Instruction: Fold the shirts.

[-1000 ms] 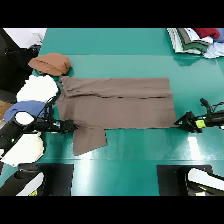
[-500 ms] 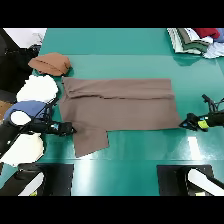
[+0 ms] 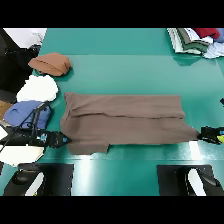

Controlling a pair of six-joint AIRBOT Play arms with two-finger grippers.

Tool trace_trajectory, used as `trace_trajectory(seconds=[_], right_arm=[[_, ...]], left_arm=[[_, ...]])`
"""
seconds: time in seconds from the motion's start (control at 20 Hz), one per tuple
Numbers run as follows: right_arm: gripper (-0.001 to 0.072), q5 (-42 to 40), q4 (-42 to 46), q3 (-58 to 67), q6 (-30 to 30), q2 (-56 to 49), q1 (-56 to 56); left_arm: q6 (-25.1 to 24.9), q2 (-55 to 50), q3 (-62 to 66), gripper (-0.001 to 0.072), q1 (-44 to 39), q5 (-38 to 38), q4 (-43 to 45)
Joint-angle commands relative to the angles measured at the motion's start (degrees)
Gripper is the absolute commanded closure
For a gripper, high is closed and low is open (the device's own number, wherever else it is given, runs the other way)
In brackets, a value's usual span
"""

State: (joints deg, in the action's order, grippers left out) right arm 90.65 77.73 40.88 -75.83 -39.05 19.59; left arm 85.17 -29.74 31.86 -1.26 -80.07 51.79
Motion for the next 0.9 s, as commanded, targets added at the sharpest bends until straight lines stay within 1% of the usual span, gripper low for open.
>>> trace_trajectory(seconds=[0.0, 0.15, 0.3, 0.45, 0.55, 0.7, 0.85], right_arm=[[0.0698, -0.7, -2.7, 1.4, -1.2, 0.6, -0.1], [0.0698, -6.3, -3.2, 5.7, -1.3, -6.8, -3.4], [0.0697, -11.2, -3.2, 12.5, -1.3, -16.7, -7.9], [0.0697, -13.5, -3.2, 19.8, -1.7, -27.5, -11.8], [0.0696, -14.2, -3.3, 24.5, -1.8, -34.3, -13.4], [0.0696, -14.2, -3.8, 30.9, -2.4, -42.7, -14.3], [0.0694, -15.2, -11.1, 36.6, -2.3, -49.2, -13.1]], left_arm=[[-4.6, -4.1, 5.4, 0.0682, 0.0, 7.5, -0.6], [-8.8, -14.2, 10.6, 0.0682, 0.0, 13.8, -0.6], [-9.2, -24.8, 16.0, 0.0681, 0.0, 21.3, -0.5], [-9.3, -34.2, 20.1, 0.068, 0.0, 25.0, -0.5], [-10.4, -39.0, 21.8, 0.068, 0.0, 27.9, -0.6], [-10.6, -44.0, 23.3, 0.068, 0.0, 32.1, -0.6], [-10.6, -45.9, 23.6, 0.0678, 0.0, 36.5, -0.7]])
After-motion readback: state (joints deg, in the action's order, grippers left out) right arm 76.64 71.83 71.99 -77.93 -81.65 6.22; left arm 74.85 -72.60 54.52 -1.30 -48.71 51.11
